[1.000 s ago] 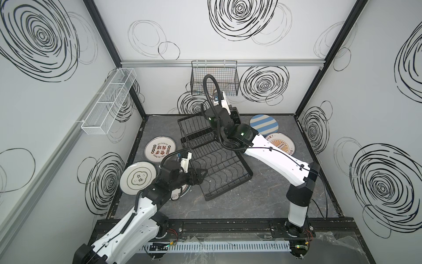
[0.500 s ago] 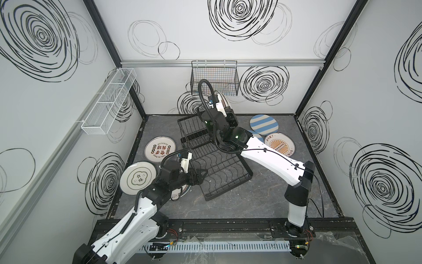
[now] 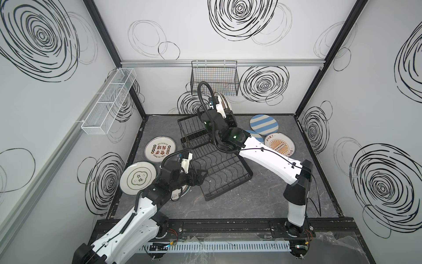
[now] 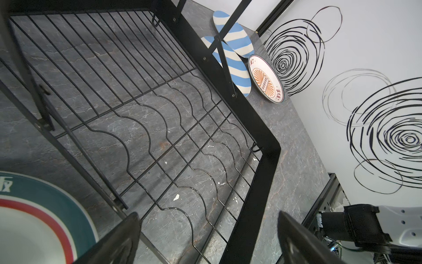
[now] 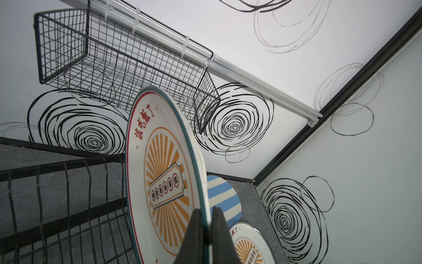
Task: Load plates into a dish rack
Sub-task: Place the plate on the dish rack.
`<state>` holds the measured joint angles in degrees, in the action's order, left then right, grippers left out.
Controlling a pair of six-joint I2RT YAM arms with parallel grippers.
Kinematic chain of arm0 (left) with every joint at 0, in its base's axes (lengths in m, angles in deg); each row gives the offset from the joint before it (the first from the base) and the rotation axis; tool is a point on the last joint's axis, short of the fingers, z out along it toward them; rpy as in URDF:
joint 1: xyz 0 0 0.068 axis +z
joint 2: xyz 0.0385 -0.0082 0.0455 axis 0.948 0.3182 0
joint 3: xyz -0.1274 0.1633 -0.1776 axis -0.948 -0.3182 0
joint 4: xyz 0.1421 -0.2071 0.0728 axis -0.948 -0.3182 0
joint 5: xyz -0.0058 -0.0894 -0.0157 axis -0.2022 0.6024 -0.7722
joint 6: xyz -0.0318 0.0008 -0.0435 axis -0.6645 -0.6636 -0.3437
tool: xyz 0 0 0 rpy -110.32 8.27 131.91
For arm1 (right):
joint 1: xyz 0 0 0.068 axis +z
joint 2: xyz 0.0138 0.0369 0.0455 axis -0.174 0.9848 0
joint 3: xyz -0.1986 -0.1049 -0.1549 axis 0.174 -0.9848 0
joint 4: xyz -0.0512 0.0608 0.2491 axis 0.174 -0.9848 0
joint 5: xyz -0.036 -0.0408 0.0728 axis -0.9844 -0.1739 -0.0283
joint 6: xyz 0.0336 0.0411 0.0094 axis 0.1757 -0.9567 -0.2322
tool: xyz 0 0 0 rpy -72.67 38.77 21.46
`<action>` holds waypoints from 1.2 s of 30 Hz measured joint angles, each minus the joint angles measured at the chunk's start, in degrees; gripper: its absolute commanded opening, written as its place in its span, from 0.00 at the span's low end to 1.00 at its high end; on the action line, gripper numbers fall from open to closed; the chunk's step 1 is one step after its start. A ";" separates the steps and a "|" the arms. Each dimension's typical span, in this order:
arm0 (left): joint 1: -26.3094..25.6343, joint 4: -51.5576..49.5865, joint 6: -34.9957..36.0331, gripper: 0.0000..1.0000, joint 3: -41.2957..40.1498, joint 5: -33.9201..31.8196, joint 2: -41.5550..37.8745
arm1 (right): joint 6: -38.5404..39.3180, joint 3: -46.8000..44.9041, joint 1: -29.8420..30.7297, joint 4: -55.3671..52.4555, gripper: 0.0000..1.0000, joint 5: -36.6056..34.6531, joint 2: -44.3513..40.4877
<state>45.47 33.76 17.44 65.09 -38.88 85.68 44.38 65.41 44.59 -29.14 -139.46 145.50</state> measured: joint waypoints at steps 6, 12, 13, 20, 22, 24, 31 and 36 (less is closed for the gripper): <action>0.00 -1.53 0.61 0.96 0.76 -0.55 0.04 | -2.80 0.35 -0.59 -1.03 0.03 1.07 0.94; 0.00 -2.29 1.70 0.96 2.75 -1.73 0.13 | -3.04 2.54 -0.92 -2.93 0.21 2.16 1.86; 0.00 -2.47 1.95 0.96 3.13 -1.95 0.15 | -3.08 2.97 -0.96 -3.23 0.23 2.49 2.08; 0.00 -3.80 2.78 0.96 4.48 -3.06 0.44 | -2.64 3.67 -1.07 -3.93 0.32 2.95 2.32; 0.00 -4.00 2.91 0.96 4.76 -3.21 0.55 | -2.49 3.67 -1.07 -3.96 0.33 3.21 2.32; 0.00 -4.15 3.04 0.96 5.01 -3.32 0.63 | -2.34 3.67 -1.16 -3.96 0.37 3.76 2.32; 0.00 -5.31 4.46 0.96 6.93 -4.35 1.27 | -3.65 3.67 -2.62 -5.38 0.57 9.86 0.94; 0.00 -7.10 5.77 0.96 9.70 -5.03 2.12 | -5.33 3.67 -4.11 -5.73 0.70 15.58 -2.84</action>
<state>45.47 26.66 23.21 74.79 -43.91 87.80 39.05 69.08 40.48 -34.86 -123.88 142.66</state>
